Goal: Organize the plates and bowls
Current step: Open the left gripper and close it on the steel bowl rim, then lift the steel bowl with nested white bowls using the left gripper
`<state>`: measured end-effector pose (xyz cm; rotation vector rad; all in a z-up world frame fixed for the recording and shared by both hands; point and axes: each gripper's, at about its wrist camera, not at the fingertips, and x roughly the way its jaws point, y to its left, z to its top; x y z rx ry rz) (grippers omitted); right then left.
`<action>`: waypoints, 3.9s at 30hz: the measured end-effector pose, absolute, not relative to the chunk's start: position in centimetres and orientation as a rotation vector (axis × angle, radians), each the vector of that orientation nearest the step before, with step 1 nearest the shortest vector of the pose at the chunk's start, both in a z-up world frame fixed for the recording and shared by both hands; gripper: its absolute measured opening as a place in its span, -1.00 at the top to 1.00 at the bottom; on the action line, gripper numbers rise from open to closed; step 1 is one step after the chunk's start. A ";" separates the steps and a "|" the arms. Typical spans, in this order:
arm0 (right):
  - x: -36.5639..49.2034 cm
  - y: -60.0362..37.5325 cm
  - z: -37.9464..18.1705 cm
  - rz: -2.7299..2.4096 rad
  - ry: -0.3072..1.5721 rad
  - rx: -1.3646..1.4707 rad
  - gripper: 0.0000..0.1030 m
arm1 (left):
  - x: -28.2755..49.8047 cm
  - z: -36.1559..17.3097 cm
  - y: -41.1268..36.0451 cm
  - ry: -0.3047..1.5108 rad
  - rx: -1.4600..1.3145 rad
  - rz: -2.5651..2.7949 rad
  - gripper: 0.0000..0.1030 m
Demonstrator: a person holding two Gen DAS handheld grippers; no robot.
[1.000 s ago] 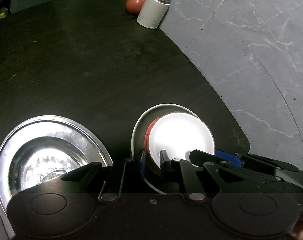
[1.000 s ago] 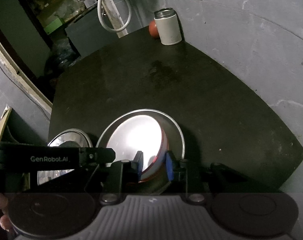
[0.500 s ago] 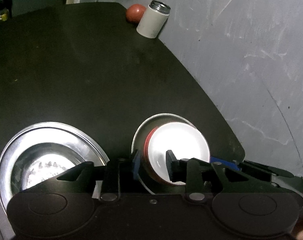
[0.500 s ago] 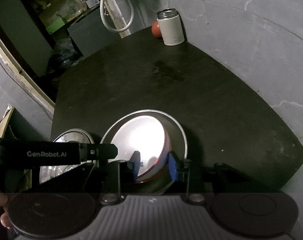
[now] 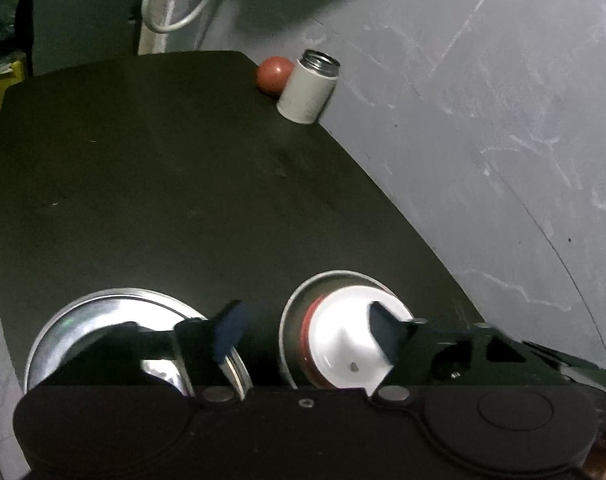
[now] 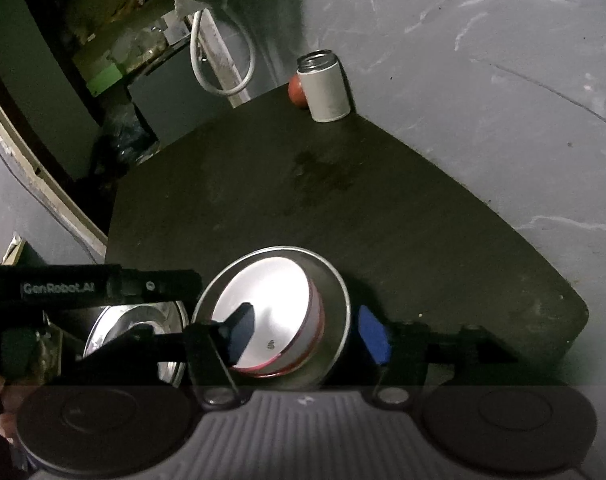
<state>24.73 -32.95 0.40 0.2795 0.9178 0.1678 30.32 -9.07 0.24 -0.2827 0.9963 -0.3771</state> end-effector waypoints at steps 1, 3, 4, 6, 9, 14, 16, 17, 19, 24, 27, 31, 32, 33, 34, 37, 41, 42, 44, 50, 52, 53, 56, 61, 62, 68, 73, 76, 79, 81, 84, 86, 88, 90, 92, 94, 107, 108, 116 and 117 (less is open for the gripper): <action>24.7 -32.9 0.4 0.165 0.916 0.278 -0.47 | 30.3 0.2 -8.8 0.990 -0.293 -0.370 -0.72; 24.5 -33.0 0.6 0.160 0.907 0.275 -0.70 | 30.4 0.1 -8.3 0.987 -0.316 -0.346 -0.87; 24.4 -33.1 0.7 0.158 0.903 0.275 -0.72 | 30.4 0.1 -8.2 0.989 -0.323 -0.334 -0.93; 24.4 -33.2 0.8 0.155 0.897 0.278 -0.87 | 30.5 -0.1 -7.7 0.996 -0.333 -0.310 -0.96; 24.2 -33.5 0.9 0.143 0.886 0.284 -0.99 | 30.5 -0.5 -7.1 1.008 -0.330 -0.273 -0.97; 24.2 -33.8 0.7 0.074 0.886 0.246 -0.99 | 30.3 -0.8 -6.9 0.995 -0.249 -0.236 -0.98; 24.1 -34.1 0.6 0.050 0.886 0.241 -0.99 | 30.1 -0.9 -6.8 0.996 -0.218 -0.229 -0.98; 24.0 -34.2 0.6 0.041 0.887 0.239 -0.99 | 30.1 -1.0 -6.8 0.997 -0.212 -0.225 -0.98; 23.9 -34.5 0.5 0.020 0.891 0.233 -0.99 | 30.0 -1.3 -6.7 1.003 -0.200 -0.220 -0.98; 23.6 -35.1 0.1 -0.001 0.909 0.233 -0.99 | 29.9 -2.0 -6.6 1.024 -0.165 -0.212 -0.98; 23.4 -35.4 -0.1 -0.007 0.920 0.234 -0.99 | 29.9 -2.3 -6.7 1.034 -0.150 -0.218 -0.98; 23.1 -35.9 -0.4 -0.014 0.934 0.239 -0.99 | 30.3 -2.3 -7.3 1.036 -0.123 -0.233 -0.98; 23.1 -36.0 -0.4 -0.014 0.936 0.240 -0.99 | 30.4 -2.4 -7.5 1.038 -0.116 -0.237 -0.98; 23.1 -36.0 -0.5 -0.013 0.939 0.241 -0.99 | 30.5 -2.5 -7.8 1.042 -0.109 -0.241 -0.98; 23.1 -36.1 -0.5 -0.011 0.943 0.241 -0.99 | 30.6 -2.6 -7.9 1.045 -0.103 -0.246 -0.98; 23.4 -36.2 -0.8 -0.004 0.957 0.236 -0.99 | 30.9 -2.9 -8.6 1.058 -0.090 -0.253 -0.98; 23.7 -36.3 -1.0 0.010 0.968 0.227 -0.99 | 31.4 -3.3 -9.3 1.072 -0.059 -0.256 -0.98; 23.8 -36.3 -1.1 0.013 0.973 0.225 -0.99 | 31.5 -3.3 -9.5 1.075 -0.050 -0.257 -0.98; 23.7 -36.4 -1.2 0.019 0.979 0.222 -0.99 | 31.6 -3.4 -9.6 1.080 -0.036 -0.256 -0.98; 23.9 -36.5 -1.4 0.030 0.989 0.225 -0.99 | 31.9 -3.7 -9.8 1.100 0.004 -0.246 -0.98; 24.1 -36.5 -1.5 0.034 0.993 0.227 -0.99 | 32.0 -3.8 -9.8 1.103 0.006 -0.249 -0.98; 24.1 -36.4 -1.5 0.036 0.994 0.227 -0.99 | 32.0 -3.8 -9.8 1.104 0.005 -0.250 -0.98; 24.4 -36.4 -1.7 0.045 1.001 0.226 -0.99 | 32.1 -3.8 -9.9 1.103 0.011 -0.252 -0.98; 24.8 -36.3 -1.9 0.057 1.011 0.219 -0.99 | 32.3 -3.9 -10.2 1.097 0.039 -0.260 -0.98; 24.8 -36.3 -2.0 0.057 1.012 0.219 -0.99 | 32.2 -3.8 -10.4 1.095 0.046 -0.261 -0.98; 25.0 -36.3 -2.0 0.058 1.018 0.217 -0.99 | 32.5 -3.8 -11.0 1.092 0.105 -0.282 -0.98; 25.1 -36.0 -2.3 0.065 1.032 0.208 -0.99 | 32.6 -3.9 -11.4 1.087 0.146 -0.286 -0.98; 25.1 -35.8 -2.3 0.068 1.039 0.203 -0.99 | 32.7 -3.9 -12.0 1.084 0.165 -0.292 -0.94; 25.2 -35.6 -2.4 0.066 1.049 0.190 -0.99 | 32.9 -3.8 -12.2 1.083 0.170 -0.296 -0.85; 25.2 -35.5 -2.5 0.069 1.054 0.183 -0.99 | 33.1 -3.8 -12.1 1.084 0.165 -0.301 -0.83; 25.2 -35.3 -2.5 0.072 1.055 0.173 -0.99 | 33.1 -3.9 -12.1 1.086 0.158 -0.311 -0.79; 25.2 -35.3 -2.5 0.073 1.056 0.172 -0.99 | 33.1 -4.0 -12.1 1.092 0.147 -0.322 -0.72; 25.2 -35.3 -2.6 0.072 1.056 0.172 -0.99 | 33.1 -4.1 -12.2 1.098 0.145 -0.326 -0.68; 25.3 -35.3 -2.6 0.072 1.056 0.172 -0.99 | 33.1 -4.1 -12.4 1.097 0.151 -0.329 -0.66; 25.3 -35.2 -2.6 0.071 1.057 0.172 -0.99 | 33.1 -4.1 -12.5 1.095 0.154 -0.334 -0.64; 25.3 -35.2 -2.6 0.068 1.058 0.172 -0.99 | 33.1 -4.0 -12.6 1.092 0.153 -0.338 -0.62; 25.1 -35.8 -2.5 0.045 1.055 0.175 -0.99 | 33.5 -4.1 -13.8 1.093 0.142 -0.402 -0.12; 25.1 -35.9 -2.5 0.046 1.055 0.175 -0.99 | 33.5 -4.1 -13.9 1.095 0.141 -0.405 -0.06; 25.2 -36.1 -2.5 0.052 1.058 0.180 -0.99 | 33.6 -4.4 -14.1 1.109 0.115 -0.431 0.15; 25.2 -36.1 -2.5 0.053 1.059 0.181 -0.99 | 33.5 -4.5 -14.1 1.110 0.112 -0.431 0.16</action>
